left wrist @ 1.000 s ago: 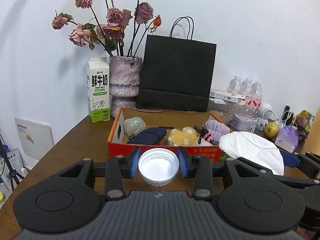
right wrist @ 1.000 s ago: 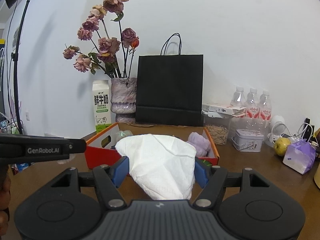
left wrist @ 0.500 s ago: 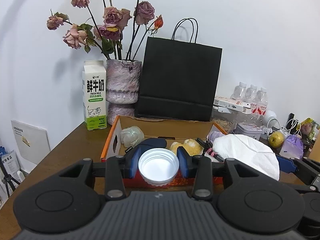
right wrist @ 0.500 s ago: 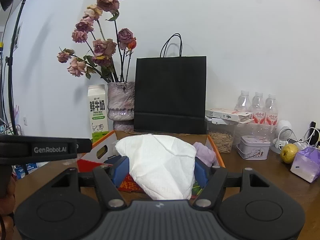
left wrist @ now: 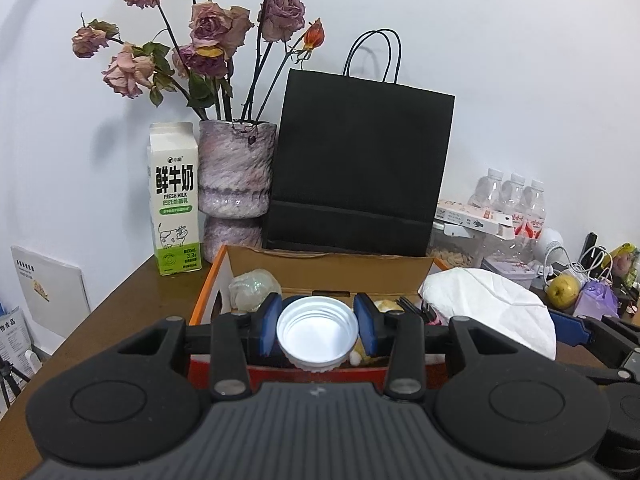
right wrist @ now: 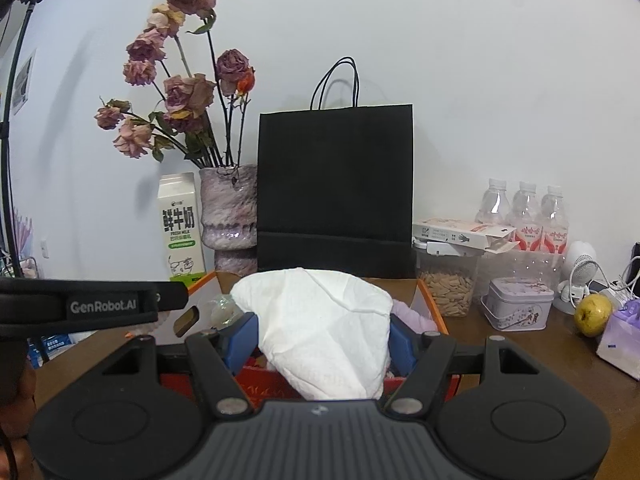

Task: Organize objects
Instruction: 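Carry the white cloth and bottle cap with both grippers toward the cardboard box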

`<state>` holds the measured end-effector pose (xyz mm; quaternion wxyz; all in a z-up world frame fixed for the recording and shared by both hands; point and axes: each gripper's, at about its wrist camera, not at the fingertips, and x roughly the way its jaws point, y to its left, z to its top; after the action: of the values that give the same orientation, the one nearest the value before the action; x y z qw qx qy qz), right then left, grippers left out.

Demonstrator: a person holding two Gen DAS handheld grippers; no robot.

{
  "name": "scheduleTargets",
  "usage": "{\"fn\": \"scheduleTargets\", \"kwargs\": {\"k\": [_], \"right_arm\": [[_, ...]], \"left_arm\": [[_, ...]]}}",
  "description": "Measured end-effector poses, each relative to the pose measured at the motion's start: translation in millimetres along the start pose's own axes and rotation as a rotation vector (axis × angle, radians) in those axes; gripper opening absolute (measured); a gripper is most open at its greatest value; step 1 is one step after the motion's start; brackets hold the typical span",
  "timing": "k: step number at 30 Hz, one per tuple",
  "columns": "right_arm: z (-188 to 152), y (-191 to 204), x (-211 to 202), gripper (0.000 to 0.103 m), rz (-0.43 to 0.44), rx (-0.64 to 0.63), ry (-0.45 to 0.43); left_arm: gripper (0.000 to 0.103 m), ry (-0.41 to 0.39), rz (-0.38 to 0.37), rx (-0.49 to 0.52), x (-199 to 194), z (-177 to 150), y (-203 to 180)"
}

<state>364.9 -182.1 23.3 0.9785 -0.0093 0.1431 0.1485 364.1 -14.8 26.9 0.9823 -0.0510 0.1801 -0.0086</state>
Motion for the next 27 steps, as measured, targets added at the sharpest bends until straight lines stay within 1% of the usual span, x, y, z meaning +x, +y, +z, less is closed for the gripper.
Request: {"fn": "scheduleTargets", "kwargs": {"k": [15, 27], "right_arm": [[15, -9, 57, 0.067, -0.013, -0.029, 0.007], [25, -6, 100, 0.067, -0.016, -0.057, 0.022]], "left_arm": [[0.041, -0.003, 0.008, 0.011, 56, 20, 9], [0.041, -0.001, 0.03, 0.02, 96, 29, 13]]}}
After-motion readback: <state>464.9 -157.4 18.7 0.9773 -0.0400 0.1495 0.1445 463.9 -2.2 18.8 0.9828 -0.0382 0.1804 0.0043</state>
